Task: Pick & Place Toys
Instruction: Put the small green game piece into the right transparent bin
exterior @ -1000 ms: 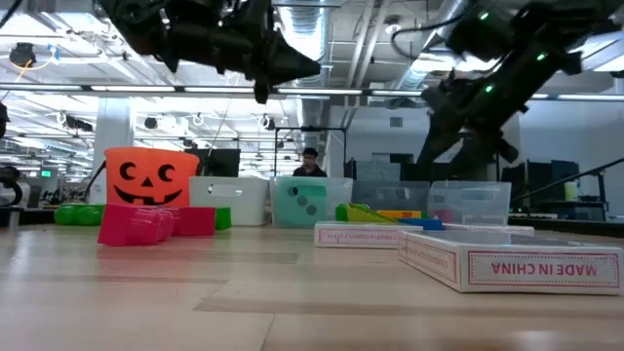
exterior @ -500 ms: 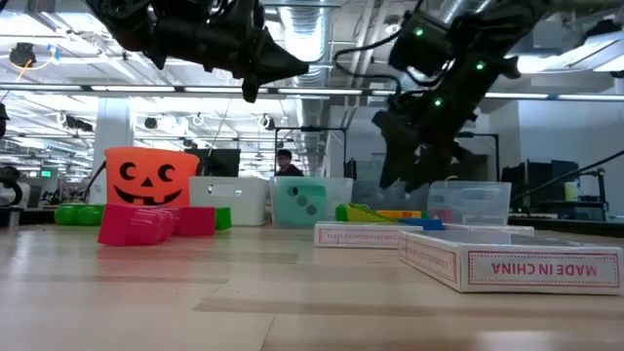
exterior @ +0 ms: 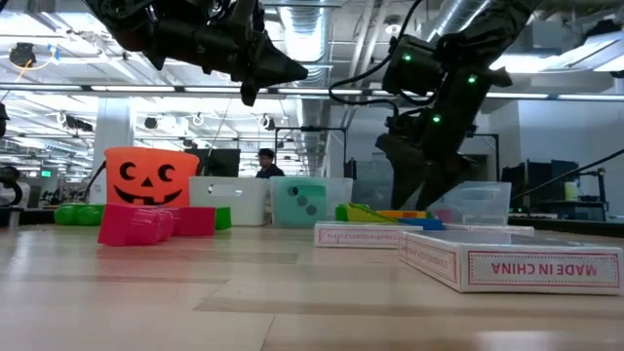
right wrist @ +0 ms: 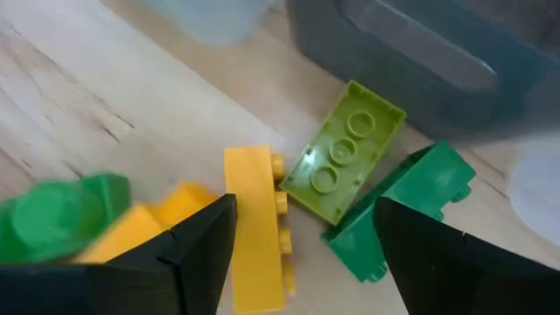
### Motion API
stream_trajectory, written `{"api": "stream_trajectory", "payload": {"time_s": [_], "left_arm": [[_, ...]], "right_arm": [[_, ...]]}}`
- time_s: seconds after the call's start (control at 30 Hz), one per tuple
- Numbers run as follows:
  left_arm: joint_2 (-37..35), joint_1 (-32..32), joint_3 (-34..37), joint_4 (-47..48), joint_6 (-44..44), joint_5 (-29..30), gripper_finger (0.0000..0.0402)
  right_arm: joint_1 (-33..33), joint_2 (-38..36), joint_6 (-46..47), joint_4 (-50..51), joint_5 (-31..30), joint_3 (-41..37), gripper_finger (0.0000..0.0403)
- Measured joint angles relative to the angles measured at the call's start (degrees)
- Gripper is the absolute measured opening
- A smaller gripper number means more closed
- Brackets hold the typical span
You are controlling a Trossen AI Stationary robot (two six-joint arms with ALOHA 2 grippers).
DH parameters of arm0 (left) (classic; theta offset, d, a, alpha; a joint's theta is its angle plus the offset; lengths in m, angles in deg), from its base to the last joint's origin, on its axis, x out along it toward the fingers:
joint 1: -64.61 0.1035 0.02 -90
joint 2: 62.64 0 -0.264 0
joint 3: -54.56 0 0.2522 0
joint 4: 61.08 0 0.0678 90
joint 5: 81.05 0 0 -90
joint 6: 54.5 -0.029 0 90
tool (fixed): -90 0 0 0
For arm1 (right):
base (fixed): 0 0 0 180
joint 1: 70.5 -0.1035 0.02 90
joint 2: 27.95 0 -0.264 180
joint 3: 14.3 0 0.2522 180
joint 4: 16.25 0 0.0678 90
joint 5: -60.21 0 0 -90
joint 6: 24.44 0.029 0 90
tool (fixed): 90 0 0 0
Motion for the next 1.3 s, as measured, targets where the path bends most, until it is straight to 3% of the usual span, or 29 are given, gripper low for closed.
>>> {"api": "stream_trajectory", "payload": {"time_s": [0.4,0.77,1.1,1.3], "left_arm": [[0.0,0.0,0.0,0.4,0.0,0.0,0.0],[0.0,0.0,0.0,0.4,0.0,0.0,0.0],[0.0,0.0,0.0,0.4,0.0,0.0,0.0],[0.0,0.0,0.0,0.4,0.0,0.0,0.0]], "right_arm": [[-4.6,-1.8,6.6,9.2,-0.5,0.0,0.0265],[-7.9,-1.8,8.2,11.7,-0.7,0.0,0.0265],[-10.8,-1.7,13.9,22.4,-0.2,0.0,0.0265],[-13.8,-1.4,15.9,23.7,-3.5,1.3,0.0265]]}}
